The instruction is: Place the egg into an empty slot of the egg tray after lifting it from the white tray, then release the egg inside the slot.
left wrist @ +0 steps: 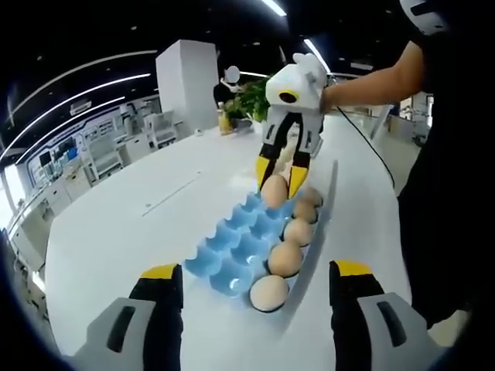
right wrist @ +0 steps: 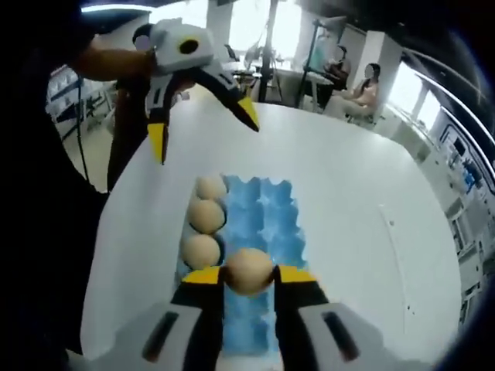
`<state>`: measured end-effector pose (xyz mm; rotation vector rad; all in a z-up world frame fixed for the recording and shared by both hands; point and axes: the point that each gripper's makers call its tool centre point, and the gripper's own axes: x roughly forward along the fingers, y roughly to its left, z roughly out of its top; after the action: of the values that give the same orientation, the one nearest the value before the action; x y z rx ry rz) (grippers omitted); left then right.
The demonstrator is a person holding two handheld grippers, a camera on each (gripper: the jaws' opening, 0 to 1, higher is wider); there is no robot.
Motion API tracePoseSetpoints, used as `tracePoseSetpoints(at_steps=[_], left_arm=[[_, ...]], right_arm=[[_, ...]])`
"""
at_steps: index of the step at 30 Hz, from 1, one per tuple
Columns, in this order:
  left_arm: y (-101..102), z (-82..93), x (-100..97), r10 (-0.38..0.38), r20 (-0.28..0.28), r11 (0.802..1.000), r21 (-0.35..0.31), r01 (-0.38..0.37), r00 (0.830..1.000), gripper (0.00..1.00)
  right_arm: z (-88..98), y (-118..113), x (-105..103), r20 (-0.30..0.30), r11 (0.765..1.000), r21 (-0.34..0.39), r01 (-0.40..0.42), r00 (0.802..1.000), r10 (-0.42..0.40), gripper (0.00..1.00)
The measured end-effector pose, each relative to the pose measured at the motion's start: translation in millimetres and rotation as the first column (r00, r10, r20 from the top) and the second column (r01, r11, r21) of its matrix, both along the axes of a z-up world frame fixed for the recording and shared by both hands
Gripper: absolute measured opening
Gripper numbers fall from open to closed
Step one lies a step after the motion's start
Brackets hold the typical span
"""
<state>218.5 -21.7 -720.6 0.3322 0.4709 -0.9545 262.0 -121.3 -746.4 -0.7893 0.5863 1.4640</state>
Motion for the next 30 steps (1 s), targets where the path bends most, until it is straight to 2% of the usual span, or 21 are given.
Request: tracePoseSetpoints(at_steps=[9,10,25,30], left_arm=[[3.6,-2.0,0.1,0.009,-0.006,1.000,0.004,-0.009,1.000,0.78],[2.9,-1.2,0.5,0.010,-0.005,1.000,-0.002,-0.010,1.000,0.78],[4.1,-1.9,2.0,0.016,-0.007,1.000,-0.006,-0.016,1.000,0.77],[5.1,-2.5,2.6,0.019,-0.010,1.000,-0.011,-0.019,1.000,0.77]], right_arm=[[1.6,26.1,-1.3,-0.002,0.999,0.027,-0.033,0.999,0.033,0.24],[0.5,29.2,-2.7,-0.017,0.999,0.025,-0.037,0.999,0.038,0.24],[-1.6,68.9,-8.9,-0.039,0.995,0.053,-0.085,0.995,0.087,0.24],[-3.9,78.5,-10.3,-0.028,0.993,0.052,-0.105,0.994,0.107,0.24]])
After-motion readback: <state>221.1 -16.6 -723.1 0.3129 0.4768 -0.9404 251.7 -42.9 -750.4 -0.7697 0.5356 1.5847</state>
